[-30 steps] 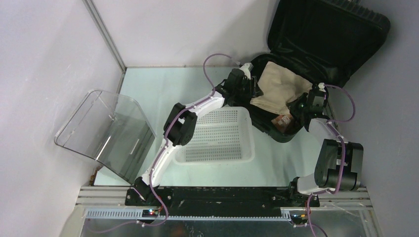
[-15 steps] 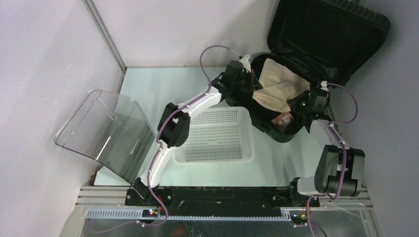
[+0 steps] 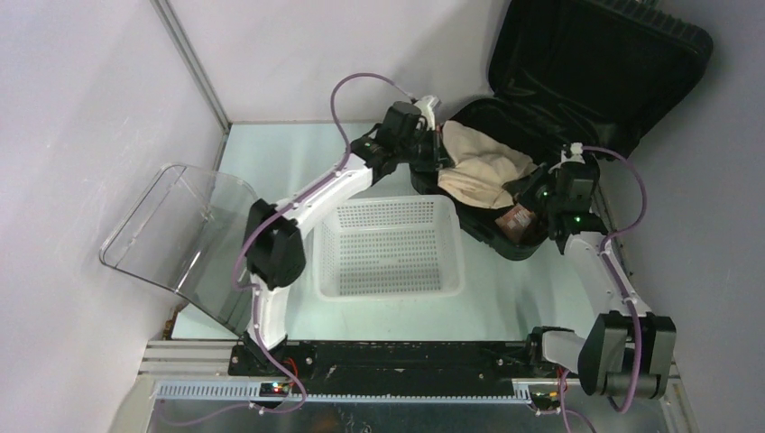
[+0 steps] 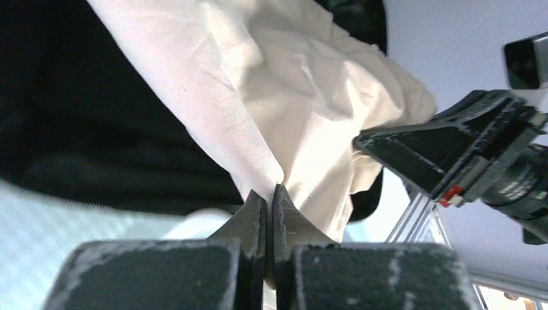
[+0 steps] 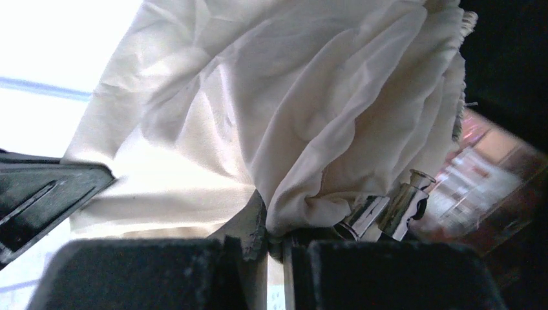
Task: Open, take out, and arrange the luggage
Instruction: Pick up the clothes from the opened luggage, then place the clothes in the bin.
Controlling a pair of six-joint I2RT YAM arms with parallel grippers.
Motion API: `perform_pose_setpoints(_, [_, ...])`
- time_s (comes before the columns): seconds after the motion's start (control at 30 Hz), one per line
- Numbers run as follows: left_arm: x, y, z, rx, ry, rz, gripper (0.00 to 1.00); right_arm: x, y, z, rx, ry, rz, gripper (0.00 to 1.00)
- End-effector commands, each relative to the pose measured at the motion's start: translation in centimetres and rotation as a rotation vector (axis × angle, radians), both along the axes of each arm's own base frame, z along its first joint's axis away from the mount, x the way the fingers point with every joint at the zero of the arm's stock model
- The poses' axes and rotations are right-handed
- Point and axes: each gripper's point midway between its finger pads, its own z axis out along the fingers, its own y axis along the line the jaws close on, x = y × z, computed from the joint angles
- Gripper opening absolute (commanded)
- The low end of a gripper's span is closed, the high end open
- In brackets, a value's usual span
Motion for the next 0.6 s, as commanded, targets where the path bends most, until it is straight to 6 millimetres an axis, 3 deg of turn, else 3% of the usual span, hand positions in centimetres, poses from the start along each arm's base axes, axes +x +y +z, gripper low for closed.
perform_pose_setpoints(0.0, [-3.1,5.5,2.8,0.074,-0.016,0.061,0.0,-2.0,2.4,2.2,-0.029,-0.011,0.067,0.0])
perform_pose_setpoints(0.03, [-3.7,6.6,3.8,0.083,-0.042,0.077,0.0,-2.7,4.0,2.5,-0.033,-0.017,0.112,0.0])
perform_pose_setpoints(0.07, [-4.4,7.5,2.5,0.117,-0.017,0.08,0.0,-3.3,4.7,2.4,-0.036,-0.012,0.132,0.0])
perform_pose_setpoints(0.1, [-5.1,8.3,3.3,0.119,-0.035,0.088,0.0,-4.0,6.1,2.2,-0.037,-0.006,0.176,0.0])
perform_pose_setpoints(0.13, [-5.9,9.2,1.9,0.153,-0.013,0.088,0.0,-4.5,6.6,2.4,-0.037,-0.015,0.192,0.0])
perform_pose_setpoints(0.2, [-7.3,10.7,1.3,0.184,-0.005,0.099,0.0,-5.6,8.5,2.2,-0.029,-0.011,0.234,0.0])
perform_pose_setpoints(0.57, [-13.0,16.8,-0.4,0.286,0.03,0.118,0.0,-8.5,13.9,3.0,-0.028,-0.058,0.362,0.0])
